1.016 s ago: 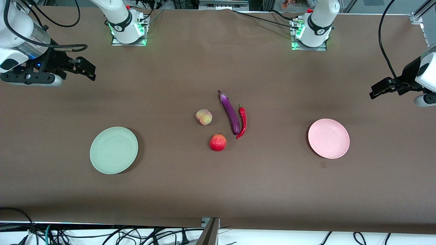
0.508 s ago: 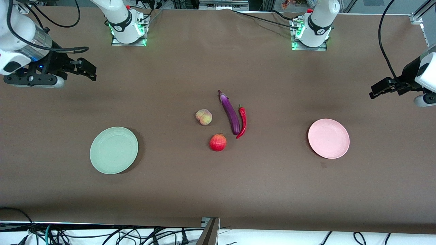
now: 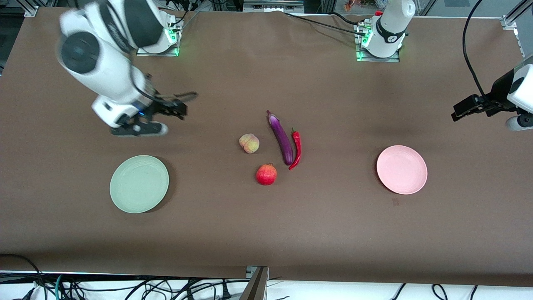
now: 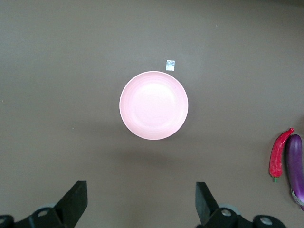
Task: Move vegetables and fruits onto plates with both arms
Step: 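Reach the right gripper to the yellowish peach and grasp it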
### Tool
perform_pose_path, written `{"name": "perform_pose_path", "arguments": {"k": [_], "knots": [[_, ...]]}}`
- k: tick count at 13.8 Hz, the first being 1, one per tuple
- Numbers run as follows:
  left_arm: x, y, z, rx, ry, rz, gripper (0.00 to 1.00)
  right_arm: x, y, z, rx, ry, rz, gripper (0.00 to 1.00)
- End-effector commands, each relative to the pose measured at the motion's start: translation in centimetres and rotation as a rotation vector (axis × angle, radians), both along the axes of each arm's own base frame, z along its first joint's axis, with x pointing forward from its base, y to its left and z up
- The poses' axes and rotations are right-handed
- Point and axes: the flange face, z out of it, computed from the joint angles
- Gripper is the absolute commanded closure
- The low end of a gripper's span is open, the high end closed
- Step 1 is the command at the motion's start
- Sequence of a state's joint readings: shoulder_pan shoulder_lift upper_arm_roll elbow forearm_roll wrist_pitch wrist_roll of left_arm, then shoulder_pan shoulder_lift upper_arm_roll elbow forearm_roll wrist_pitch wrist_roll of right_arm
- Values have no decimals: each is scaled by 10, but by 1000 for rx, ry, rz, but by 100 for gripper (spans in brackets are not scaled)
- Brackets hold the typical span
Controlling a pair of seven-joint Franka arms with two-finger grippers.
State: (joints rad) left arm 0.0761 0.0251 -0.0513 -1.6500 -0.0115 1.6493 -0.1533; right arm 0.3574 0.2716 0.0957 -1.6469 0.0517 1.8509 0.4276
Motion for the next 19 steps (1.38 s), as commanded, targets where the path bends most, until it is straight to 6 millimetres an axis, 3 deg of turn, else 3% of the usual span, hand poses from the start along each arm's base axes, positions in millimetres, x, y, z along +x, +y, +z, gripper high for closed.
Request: {"name": "perform_pose_path", "arguments": {"k": [1, 4, 6, 10, 12, 13, 15, 16, 17, 18, 19], "knots": [[4, 1, 4, 4, 2, 5, 0, 0, 76, -81, 9, -24, -78, 0], [4, 3, 4, 5, 0, 8, 0, -15, 138, -151, 30, -63, -181, 0], [4, 1, 4, 4, 2, 5, 0, -23, 156, -172, 35, -86, -213, 0], [4, 1, 1, 4, 11, -1, 0, -26, 160, -218, 26, -75, -275, 0], [10, 1, -26, -2, 89, 3, 0, -31, 164, -235, 21, -66, -277, 0], [17, 1, -50, -2, 142, 1, 0, -31, 164, -239, 26, -64, -285, 0], [16, -10, -56, 7, 183, -18, 0, -31, 165, -250, 29, -67, -324, 2], [16, -11, -58, 7, 192, -28, 0, -32, 164, -251, 28, -66, -324, 13], [19, -14, -62, 11, 189, -30, 0, -31, 163, -251, 26, -65, -319, 36], [29, -26, -91, 6, 234, -45, 0, -27, 158, -245, 25, -71, -300, 64], [40, -46, -107, 15, 254, -48, 0, -21, 150, -234, 10, -63, -287, 86]]}}
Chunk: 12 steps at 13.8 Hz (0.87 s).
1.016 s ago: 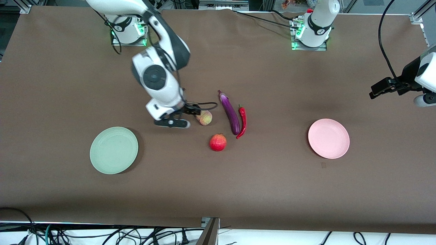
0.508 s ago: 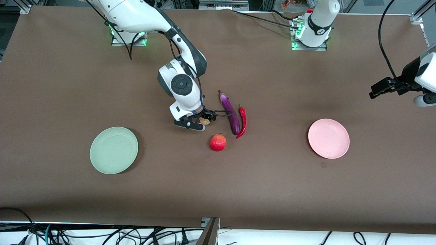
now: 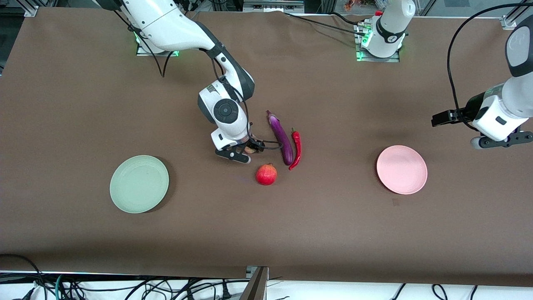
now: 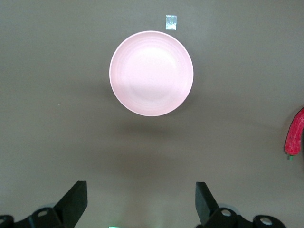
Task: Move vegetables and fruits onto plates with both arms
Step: 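Carry the peach toward the green plate while the left gripper reaches the chili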
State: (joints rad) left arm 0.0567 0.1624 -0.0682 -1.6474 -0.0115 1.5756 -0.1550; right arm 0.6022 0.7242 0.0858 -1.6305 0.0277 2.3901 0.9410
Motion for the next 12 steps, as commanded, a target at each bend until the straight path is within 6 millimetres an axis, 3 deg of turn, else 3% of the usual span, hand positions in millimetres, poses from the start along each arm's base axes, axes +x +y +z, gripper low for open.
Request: {"name": "perform_pose_path", "arguments": {"k": [1, 2, 4, 6, 9, 11, 12], "knots": [[26, -66, -43, 47, 71, -3, 0, 17, -21, 33, -32, 13, 48, 89], [26, -90, -54, 55, 87, 25, 0, 26, -38, 49, -48, 23, 76, 89], [19, -143, -87, 50, 135, -54, 0, 54, -96, 88, -73, 59, 155, 89], [4, -194, -121, -31, 124, -92, 0, 86, -185, 108, -97, 100, 266, 89], [-28, -258, -173, -151, -6, -78, 1, 120, -306, 105, -153, 94, 405, 86], [-56, -280, -215, -184, -105, -72, 1, 131, -372, 86, -167, 64, 454, 85], [-63, -288, -231, -203, -161, -50, 1, 133, -410, 67, -162, 56, 445, 80]]}}
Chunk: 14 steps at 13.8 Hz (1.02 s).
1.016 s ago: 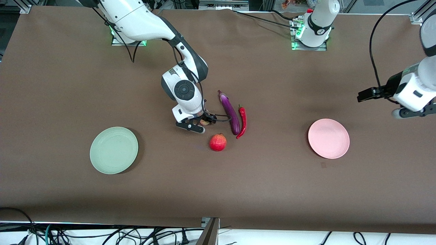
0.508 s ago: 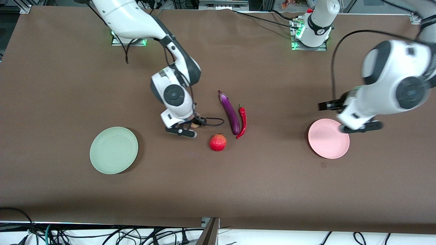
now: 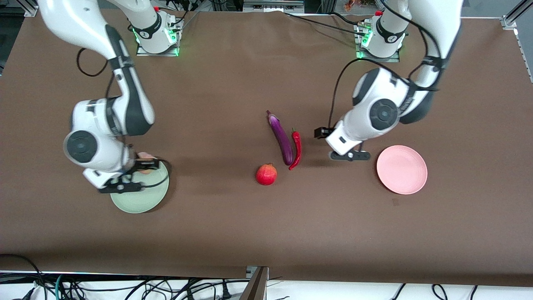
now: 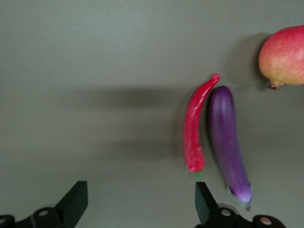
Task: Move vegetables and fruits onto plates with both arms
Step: 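Carry the peach toward the green plate while the left gripper reaches the chili, then lower the peach onto the green plate while the left gripper grasps the chili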
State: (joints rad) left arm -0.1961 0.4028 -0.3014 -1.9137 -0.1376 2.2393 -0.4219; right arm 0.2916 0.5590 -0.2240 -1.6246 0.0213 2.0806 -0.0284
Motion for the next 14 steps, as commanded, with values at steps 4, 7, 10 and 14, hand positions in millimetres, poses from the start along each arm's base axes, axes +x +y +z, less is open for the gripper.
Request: {"name": "perform_pose_path", "arguments": {"k": [4, 7, 10, 14], "knots": [[-36, -34, -70, -60, -80, 63, 9, 3, -75, -68, 94, -16, -51, 71], [-39, -36, -88, -53, -57, 58, 19, 14, -69, -74, 95, -26, -62, 65], [-34, -43, -90, -61, -57, 73, 19, 23, -52, -67, 97, -51, -63, 1], [-22, -48, -100, -71, -50, 100, 22, 37, 9, -26, 102, -79, -124, 1]]}}
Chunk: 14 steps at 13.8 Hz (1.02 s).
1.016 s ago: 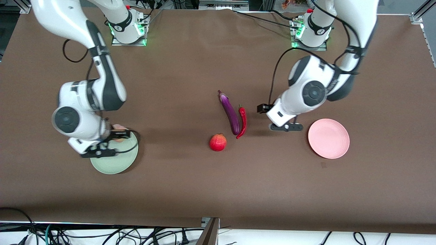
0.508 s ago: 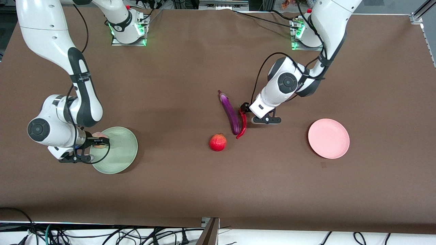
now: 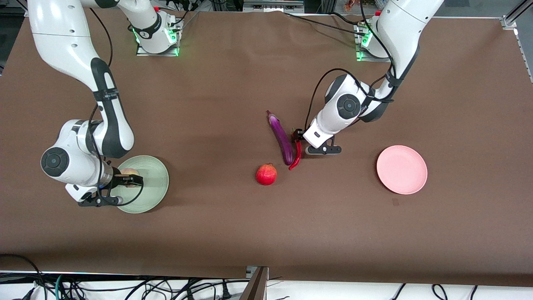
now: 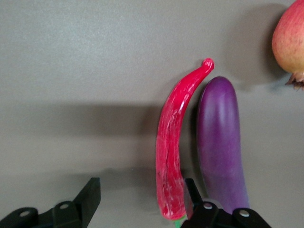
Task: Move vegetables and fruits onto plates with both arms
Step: 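Lower the peach onto the green plate while the left gripper grasps the chili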
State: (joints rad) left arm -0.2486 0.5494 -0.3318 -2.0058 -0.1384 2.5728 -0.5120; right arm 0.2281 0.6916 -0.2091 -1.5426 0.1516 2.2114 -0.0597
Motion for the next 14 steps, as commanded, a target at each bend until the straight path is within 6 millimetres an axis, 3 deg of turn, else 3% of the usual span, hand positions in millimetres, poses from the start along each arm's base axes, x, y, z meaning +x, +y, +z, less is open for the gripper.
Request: {"name": "perform_pose_path", "arguments": {"k": [1, 5, 6, 8, 9, 10, 12, 14], "knots": [[12, -13, -9, -22, 5, 28, 23, 6, 57, 28, 11, 9, -94, 1], [13, -21, -20, -22, 17, 37, 29, 0, 129, 47, 13, 7, -192, 1], [13, -21, -21, -18, 16, 31, 38, -3, 144, 47, 11, 5, -211, 1], [13, -19, -24, -1, 10, 13, 67, -5, 164, 50, 20, -3, -240, 1], [17, -13, -20, -1, 6, 15, 92, -8, 178, 51, 40, 1, -271, 1], [22, -7, -16, 0, 2, 22, 100, -13, 195, 51, 54, 4, -284, 1], [37, 13, 5, 6, -8, 53, 100, -19, 215, 49, 69, 8, -330, 1], [59, 59, 32, 37, 6, 100, 100, -25, 244, 51, 97, 6, -385, 1]]}}
